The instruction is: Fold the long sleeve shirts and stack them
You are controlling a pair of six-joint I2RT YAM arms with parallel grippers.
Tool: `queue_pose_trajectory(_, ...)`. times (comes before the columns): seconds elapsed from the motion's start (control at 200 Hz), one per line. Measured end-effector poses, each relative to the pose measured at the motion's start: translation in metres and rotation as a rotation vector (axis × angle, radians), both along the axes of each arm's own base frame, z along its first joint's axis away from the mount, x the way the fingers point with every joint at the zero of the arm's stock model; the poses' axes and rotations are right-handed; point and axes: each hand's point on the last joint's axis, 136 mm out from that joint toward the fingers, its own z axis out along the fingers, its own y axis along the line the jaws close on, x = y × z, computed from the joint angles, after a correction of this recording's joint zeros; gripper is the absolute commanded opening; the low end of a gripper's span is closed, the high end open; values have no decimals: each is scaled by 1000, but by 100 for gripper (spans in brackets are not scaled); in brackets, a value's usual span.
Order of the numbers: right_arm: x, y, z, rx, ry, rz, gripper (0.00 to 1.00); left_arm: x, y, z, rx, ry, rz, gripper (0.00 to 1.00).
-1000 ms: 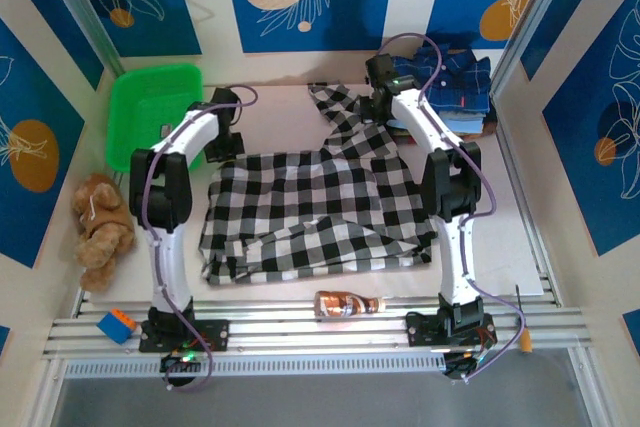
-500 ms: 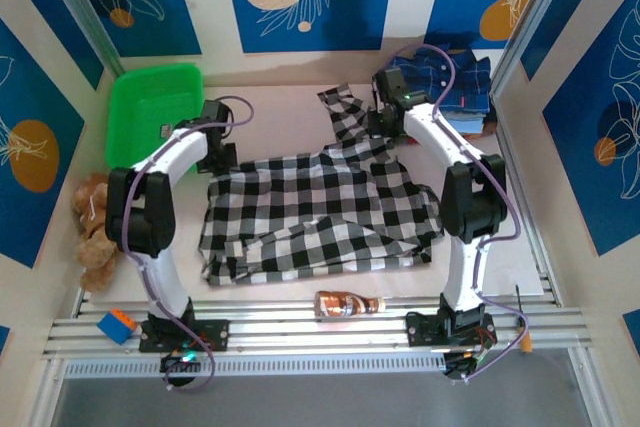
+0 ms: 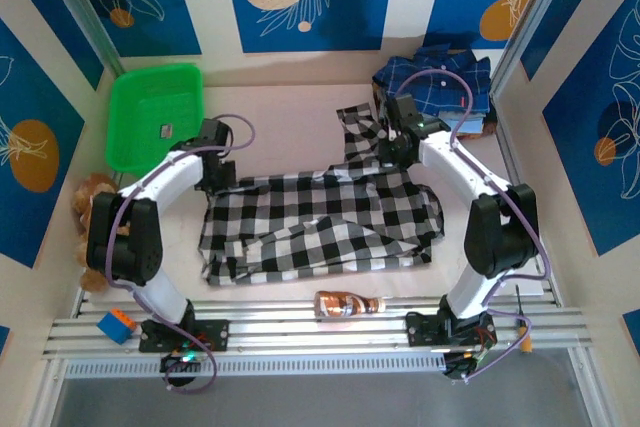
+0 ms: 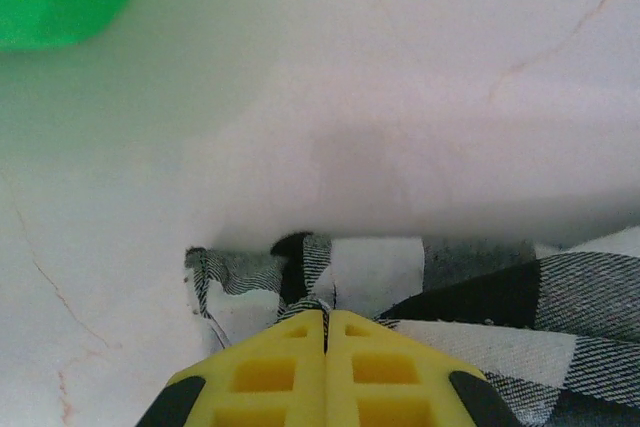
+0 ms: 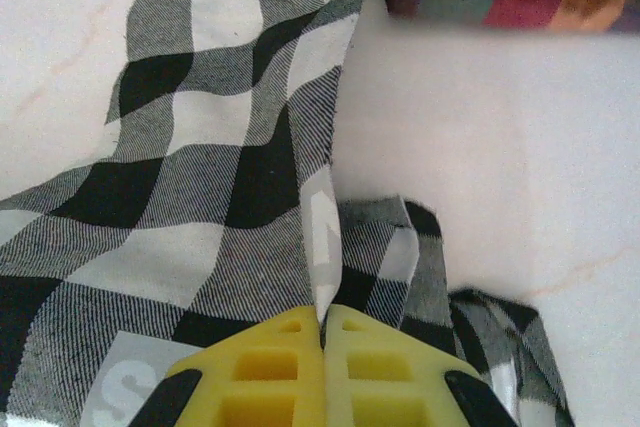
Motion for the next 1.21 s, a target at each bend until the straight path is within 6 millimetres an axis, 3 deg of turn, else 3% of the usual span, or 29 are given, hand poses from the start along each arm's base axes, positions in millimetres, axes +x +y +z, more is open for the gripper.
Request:
queue_pose_trajectory(0.32,-43,-11,-40,-6,108,-56,0,-46,5,-27,14,87,50,0)
queue_pose_trajectory(0.565,-57,-13,-61,-3,149,-77,0,-57,5,-36,25,112,70,3)
queue_pose_trajectory(0.67,-61,-14,-70,1,162,-88,0,-63,5,-42,26,125,80,18)
queue_pose_trajectory(0.73,-65,-15,-75,-3,173,-92,0,-69,7,-47,32,140,92,35)
queue_pose_trajectory(0.78,-67,-17,-80,-6,184,-99,8,-75,9,-52,37,152,115,48)
queue_pose_trajectory(0.835,-69,-17,-85,-7,196,-108,25,-80,11,-55,43,165,125,59)
queue_pose_trajectory(0.895,-71,-18,-88,-8,205,-116,41,-81,12,-54,41,163,140,67)
queue_pose_trajectory(0.98,-72,-19,-89,-9,211,-117,53,-81,11,-45,20,132,168,73)
queue_pose_trajectory(1.086,-75,-19,-83,0,209,-124,62,-79,6,-17,-16,63,179,79)
queue_pose_trajectory(1.206,-76,-18,-50,41,159,-122,72,-71,-14,32,-79,-61,150,84)
